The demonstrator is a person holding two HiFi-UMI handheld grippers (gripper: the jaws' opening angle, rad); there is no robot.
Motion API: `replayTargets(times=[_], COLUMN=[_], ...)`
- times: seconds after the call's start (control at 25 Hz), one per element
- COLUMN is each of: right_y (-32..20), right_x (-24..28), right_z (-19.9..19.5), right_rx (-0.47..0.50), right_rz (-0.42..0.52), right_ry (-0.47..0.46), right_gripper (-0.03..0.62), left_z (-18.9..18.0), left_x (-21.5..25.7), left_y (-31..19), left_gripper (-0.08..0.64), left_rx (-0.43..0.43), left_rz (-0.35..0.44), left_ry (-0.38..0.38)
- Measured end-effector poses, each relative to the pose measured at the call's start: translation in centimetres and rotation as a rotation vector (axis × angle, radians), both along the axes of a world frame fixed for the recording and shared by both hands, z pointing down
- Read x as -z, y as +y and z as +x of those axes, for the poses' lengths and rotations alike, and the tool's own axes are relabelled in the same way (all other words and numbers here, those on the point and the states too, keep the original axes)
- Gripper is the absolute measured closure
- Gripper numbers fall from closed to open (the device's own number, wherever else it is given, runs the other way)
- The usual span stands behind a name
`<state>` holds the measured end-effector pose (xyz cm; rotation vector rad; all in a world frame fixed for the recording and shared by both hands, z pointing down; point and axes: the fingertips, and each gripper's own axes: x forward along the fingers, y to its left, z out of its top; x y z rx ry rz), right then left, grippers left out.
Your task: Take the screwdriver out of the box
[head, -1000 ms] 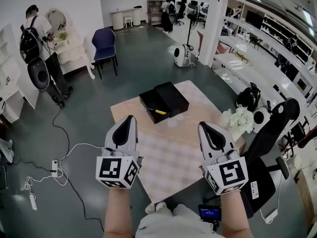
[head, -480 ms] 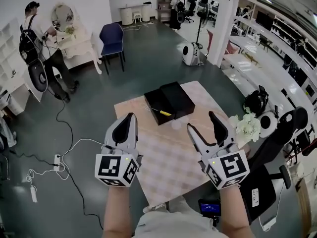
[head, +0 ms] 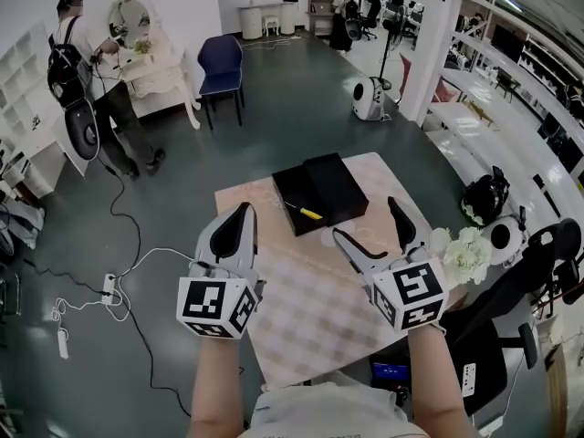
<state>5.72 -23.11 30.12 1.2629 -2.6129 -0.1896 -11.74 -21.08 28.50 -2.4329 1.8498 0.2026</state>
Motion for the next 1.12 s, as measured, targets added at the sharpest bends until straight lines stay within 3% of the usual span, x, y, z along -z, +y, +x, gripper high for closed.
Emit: replayTargets(times=[0.24, 0.4, 0.56, 0.84, 1.12], right_y=[-4.3, -7.4, -10.6, -15.2, -18.2], right_x=[-1.8, -4.3, -7.7, -15.2, -21.3], right_z=[-0.6, -2.2, -4.1, -7.2, -10.0], right_rx=[0.075, 0.124, 0.176, 0.282, 0.410], right_rz=[-0.027, -0.073, -0.152, -0.372, -0.539], right_ry=[-0.040, 0.002, 0.073, 0.214, 0.430], right_gripper=[0.173, 0.173, 0.175, 0.175, 0.175], left_z=[0.5, 0.4, -0.5, -1.6, -1.6], left_x=[-2.1, -3.5, -4.4, -6.7, -8.8], left_y=[-2.3, -3.8, -5.3, -7.2, -9.1], left_gripper=[0.549, 0.549, 0.549, 0.549, 0.549], left_rx=[0.018, 0.028, 0.048, 0.073, 0.081], left_rz=[-0.043, -0.079, -0.111, -0.148, -0.194], left_ry=[-0.006, -0.008, -0.005, -0.005, -0.017])
